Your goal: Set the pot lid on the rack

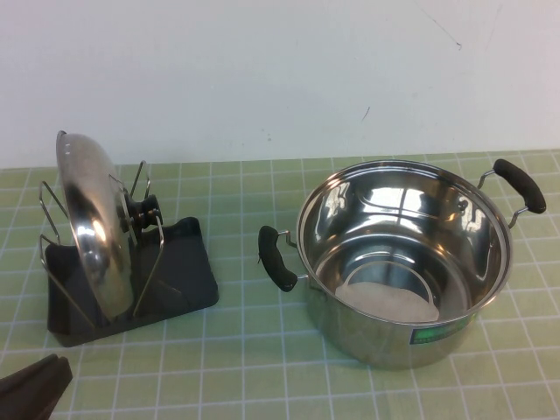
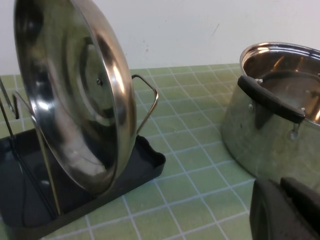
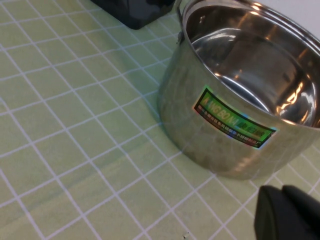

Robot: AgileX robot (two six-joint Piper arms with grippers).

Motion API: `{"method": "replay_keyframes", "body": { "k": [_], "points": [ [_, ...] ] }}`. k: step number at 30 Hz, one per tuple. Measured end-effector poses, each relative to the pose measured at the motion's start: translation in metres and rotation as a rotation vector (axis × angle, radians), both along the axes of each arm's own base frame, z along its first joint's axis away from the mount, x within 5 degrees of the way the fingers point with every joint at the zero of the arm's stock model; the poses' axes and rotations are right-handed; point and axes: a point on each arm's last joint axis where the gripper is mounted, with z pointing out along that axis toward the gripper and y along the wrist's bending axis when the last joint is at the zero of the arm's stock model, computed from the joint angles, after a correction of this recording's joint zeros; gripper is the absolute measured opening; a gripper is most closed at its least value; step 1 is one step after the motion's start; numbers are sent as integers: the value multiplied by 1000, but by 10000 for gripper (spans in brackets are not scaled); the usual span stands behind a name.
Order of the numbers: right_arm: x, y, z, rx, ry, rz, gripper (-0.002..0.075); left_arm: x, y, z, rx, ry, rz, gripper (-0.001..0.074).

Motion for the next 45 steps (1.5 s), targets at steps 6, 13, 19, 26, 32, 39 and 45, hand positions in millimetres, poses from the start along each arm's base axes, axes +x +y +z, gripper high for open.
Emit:
{"method": "replay_keyframes", "body": {
  "k": [6, 13, 19, 26, 32, 39, 45],
  "points": [
    [0, 0, 0, -1, 1, 0, -1, -1, -1, 0, 0, -2, -16, -1],
    [0, 0, 0, -1, 1, 0, -1, -3, -2, -21, 42, 29, -45, -1],
    [0, 0, 0, 0, 2, -1, -1, -13, 12, -42, 309, -64, 28, -1],
    [0, 0, 0, 0, 1, 0, -1, -14, 26, -69, 212, -187, 217, -1],
    [0, 0, 0, -1, 2, -1, -1, -14, 27, -77, 94, -74, 259, -1],
    [0, 0, 0, -1, 2, -1, -1, -16, 27, -83, 52, 3, 270, -1],
    [0, 0, 0, -1, 2, -1, -1, -16, 27, -83, 92, -8, 255, -1]
  ]
}}
